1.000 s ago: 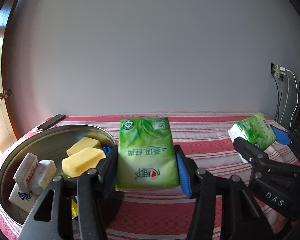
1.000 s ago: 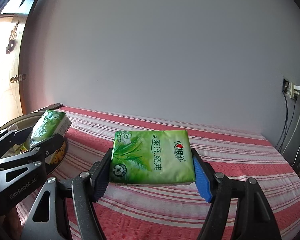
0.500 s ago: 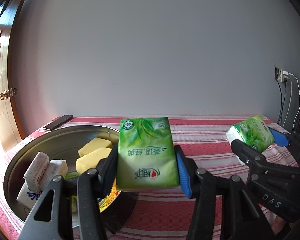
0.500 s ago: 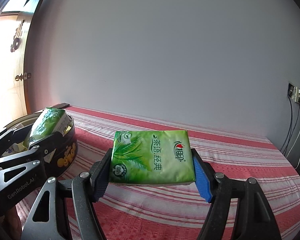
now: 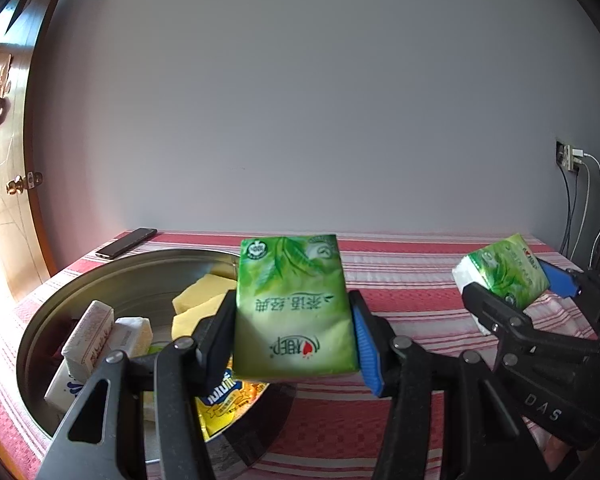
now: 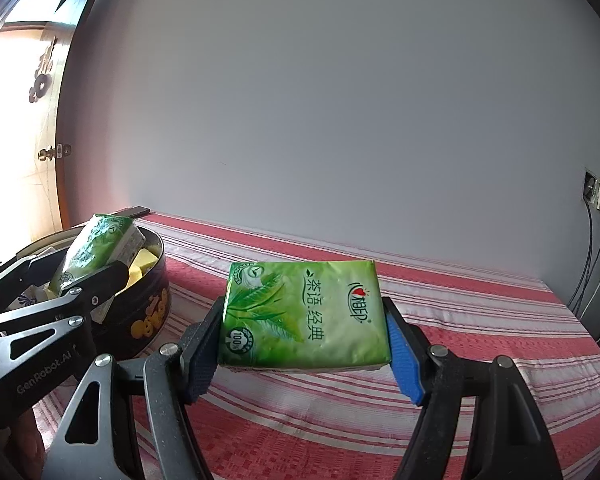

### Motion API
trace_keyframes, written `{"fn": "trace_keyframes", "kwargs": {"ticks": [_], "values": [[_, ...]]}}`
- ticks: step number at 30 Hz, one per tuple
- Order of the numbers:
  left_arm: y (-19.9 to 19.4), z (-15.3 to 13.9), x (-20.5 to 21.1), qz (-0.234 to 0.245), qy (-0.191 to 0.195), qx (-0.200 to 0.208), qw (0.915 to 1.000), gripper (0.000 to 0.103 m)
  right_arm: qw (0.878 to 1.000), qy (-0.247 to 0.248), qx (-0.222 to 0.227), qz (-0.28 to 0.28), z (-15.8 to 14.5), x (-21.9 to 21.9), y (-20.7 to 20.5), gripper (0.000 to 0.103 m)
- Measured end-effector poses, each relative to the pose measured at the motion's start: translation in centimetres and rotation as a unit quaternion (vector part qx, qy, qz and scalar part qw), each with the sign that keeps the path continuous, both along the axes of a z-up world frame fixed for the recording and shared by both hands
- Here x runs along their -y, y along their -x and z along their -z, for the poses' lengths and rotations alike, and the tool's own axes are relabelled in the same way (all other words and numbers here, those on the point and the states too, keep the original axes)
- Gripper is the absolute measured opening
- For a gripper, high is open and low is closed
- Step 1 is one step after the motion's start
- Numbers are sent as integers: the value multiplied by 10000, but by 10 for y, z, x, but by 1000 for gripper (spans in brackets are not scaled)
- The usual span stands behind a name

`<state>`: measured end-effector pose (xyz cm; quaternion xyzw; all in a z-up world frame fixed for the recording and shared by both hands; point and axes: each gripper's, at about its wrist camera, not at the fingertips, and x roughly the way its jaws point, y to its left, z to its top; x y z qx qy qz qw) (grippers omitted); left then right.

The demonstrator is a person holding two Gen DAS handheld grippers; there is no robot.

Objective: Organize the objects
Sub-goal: 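Carry both green tissue packs over the basin with both tools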

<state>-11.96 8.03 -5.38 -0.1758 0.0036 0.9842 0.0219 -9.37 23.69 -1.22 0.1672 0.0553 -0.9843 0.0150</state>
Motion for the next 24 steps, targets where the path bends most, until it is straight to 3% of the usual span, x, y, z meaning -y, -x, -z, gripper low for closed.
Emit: {"fn": "trace_keyframes", "kwargs": {"ticks": [24], "values": [[-14,-14,28,-130,-122,-64,9998,53,9995,52,120,-302,-7,10,-6,74]]}}
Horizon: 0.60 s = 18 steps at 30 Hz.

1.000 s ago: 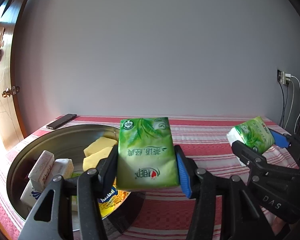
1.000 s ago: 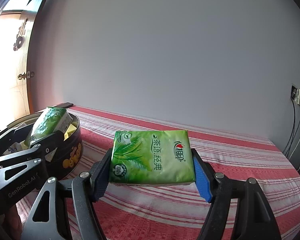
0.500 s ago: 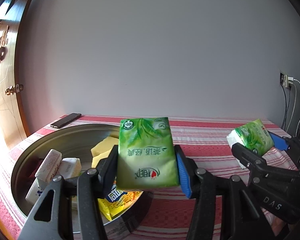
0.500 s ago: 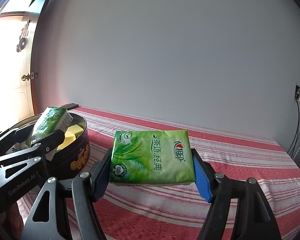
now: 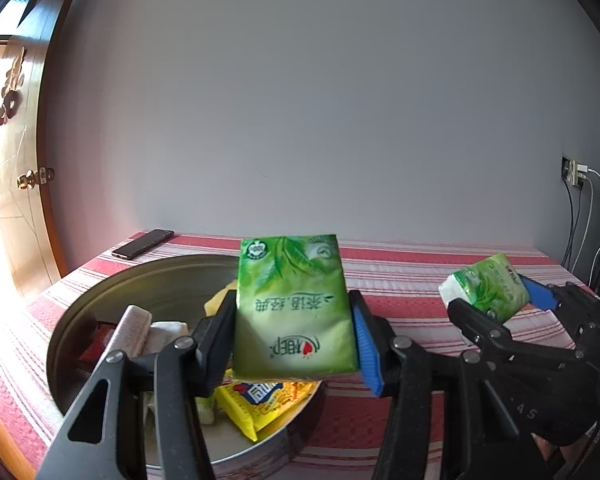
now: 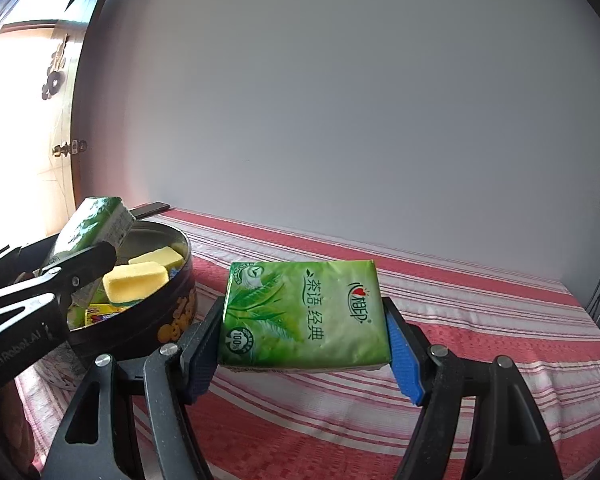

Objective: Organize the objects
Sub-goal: 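Carry both green tissue packs over the basin with both tools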

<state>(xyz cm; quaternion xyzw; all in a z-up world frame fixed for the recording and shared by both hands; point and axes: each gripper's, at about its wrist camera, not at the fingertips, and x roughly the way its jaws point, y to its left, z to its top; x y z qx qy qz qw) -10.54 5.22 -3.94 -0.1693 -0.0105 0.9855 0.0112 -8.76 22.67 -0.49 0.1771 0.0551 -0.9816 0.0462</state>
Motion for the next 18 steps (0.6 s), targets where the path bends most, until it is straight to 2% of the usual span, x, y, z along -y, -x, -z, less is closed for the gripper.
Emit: {"fn": "trace_keyframes", "kwargs": {"ticks": [8,18], "values": [[-9,-9,14,-127,26,1,9999,53,9998,31,-90,-179,-14,8,-5,74],[-15,-15,47,-450,131,115,9988,53,9979,47,-235,-598,-46,29,-4,74]]}}
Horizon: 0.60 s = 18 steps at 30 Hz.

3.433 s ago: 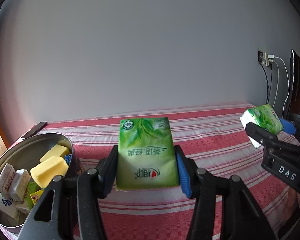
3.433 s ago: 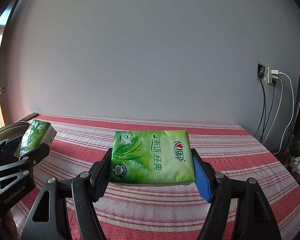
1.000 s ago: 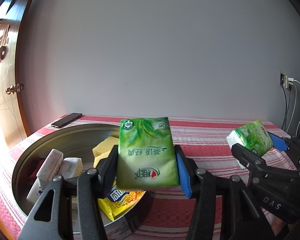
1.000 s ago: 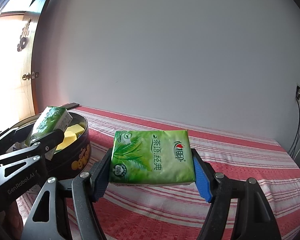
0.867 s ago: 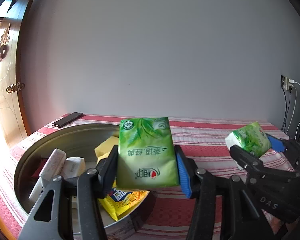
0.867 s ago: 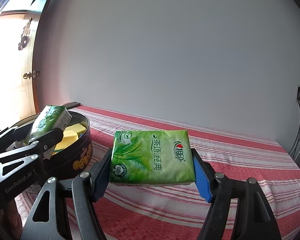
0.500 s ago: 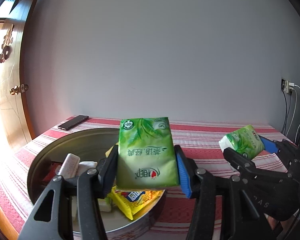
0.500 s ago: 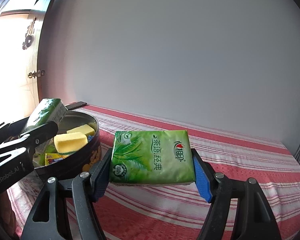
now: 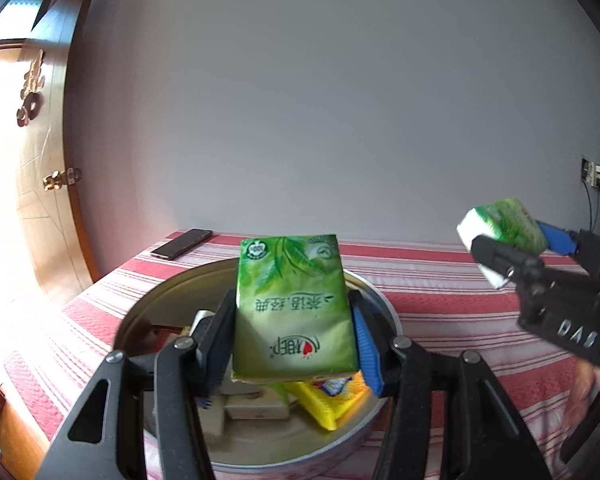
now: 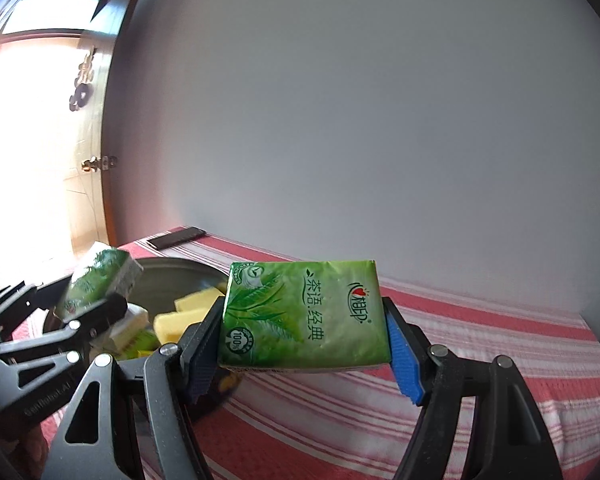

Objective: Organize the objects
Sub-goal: 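Carry both green tissue packs over the basin with both tools, then open both tools to drop the green tissue packs into the basin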

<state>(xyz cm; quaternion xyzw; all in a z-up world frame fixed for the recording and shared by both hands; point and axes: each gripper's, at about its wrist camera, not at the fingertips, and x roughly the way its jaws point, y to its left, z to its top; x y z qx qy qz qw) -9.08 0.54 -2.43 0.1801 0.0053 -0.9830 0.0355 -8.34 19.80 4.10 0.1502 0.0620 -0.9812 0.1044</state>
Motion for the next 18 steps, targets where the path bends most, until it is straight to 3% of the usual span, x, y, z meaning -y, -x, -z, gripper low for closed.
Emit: {"fn": "trace_keyframes", "kwargs": {"ticks": [9,18], "values": [[24,4,53,-419,38,313,9986,53,9986,-49,161,-501,-17,33,27,74],[41,12,68,-478,94,679,9965,53,9936,-41,736,-852,-4,71,67,74]]}}
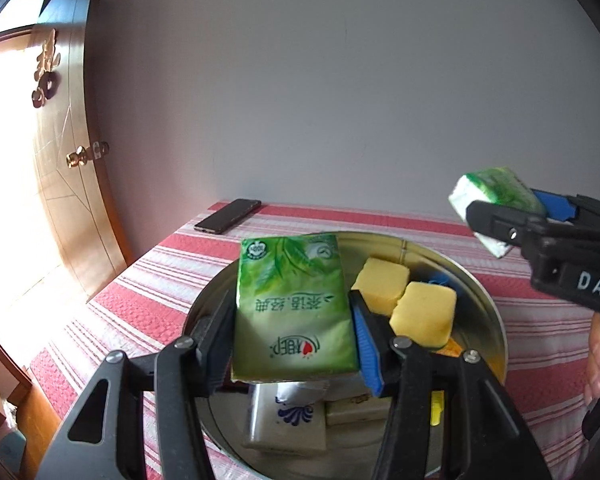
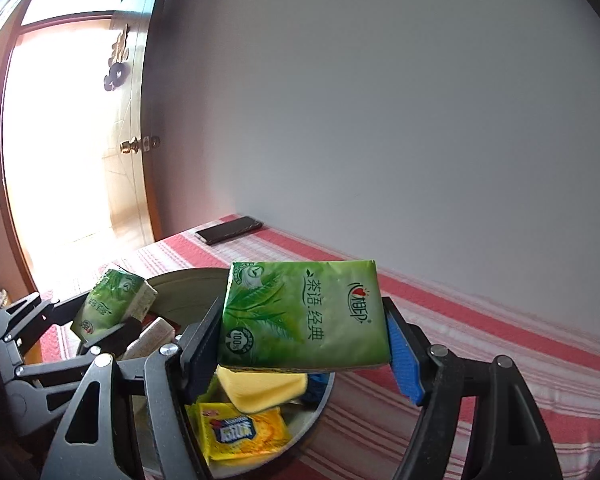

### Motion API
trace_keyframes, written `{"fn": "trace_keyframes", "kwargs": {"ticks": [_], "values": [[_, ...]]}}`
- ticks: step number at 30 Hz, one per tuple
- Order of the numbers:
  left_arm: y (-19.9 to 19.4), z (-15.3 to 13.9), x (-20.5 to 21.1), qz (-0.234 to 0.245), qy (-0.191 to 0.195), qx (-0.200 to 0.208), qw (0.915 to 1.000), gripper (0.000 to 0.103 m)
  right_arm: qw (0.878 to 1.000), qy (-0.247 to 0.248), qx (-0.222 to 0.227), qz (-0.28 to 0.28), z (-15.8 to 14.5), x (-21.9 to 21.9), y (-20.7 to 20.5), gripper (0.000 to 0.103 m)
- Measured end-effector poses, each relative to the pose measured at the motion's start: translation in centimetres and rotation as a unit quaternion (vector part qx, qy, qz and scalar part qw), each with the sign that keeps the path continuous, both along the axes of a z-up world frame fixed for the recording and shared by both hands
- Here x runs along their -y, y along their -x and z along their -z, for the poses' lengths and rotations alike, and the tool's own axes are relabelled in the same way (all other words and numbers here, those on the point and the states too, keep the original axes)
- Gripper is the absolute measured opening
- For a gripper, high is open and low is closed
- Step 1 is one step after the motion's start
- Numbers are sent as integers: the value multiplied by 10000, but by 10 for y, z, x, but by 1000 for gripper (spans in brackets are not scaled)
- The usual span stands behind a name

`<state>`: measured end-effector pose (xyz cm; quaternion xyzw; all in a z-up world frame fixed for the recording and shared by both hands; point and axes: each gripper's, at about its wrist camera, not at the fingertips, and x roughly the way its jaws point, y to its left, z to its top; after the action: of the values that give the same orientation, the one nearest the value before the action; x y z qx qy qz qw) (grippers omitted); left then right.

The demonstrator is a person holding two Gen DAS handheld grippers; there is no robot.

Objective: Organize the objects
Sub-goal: 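Open both tools to drop the green tissue packs into the basin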

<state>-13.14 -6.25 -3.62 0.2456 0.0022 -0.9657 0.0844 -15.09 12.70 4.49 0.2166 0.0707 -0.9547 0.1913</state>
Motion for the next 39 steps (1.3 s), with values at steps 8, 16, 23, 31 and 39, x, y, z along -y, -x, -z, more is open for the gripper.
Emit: {"fn": "trace_keyframes", "kwargs": {"ticks": [8,16,23,31,39], "values": [[16,9,6,104,-104,302,9994,53,9984,-267,497,-95,22,27,30,74],[27,14,8,221,-99,484,9985,53,9954,-545,777,-106,36,44,47,74],[22,14,6,266,-78,424,9987,69,9911,-807,1043,-173,51,55,54,74],[8,5,9,177,-123,236,9995,96,9937,-622,920,-167,46,47,44,75],[-12,-12,18,-68,-206,72,9997,103,9983,-137,574,-22,20,26,18,83]]}}
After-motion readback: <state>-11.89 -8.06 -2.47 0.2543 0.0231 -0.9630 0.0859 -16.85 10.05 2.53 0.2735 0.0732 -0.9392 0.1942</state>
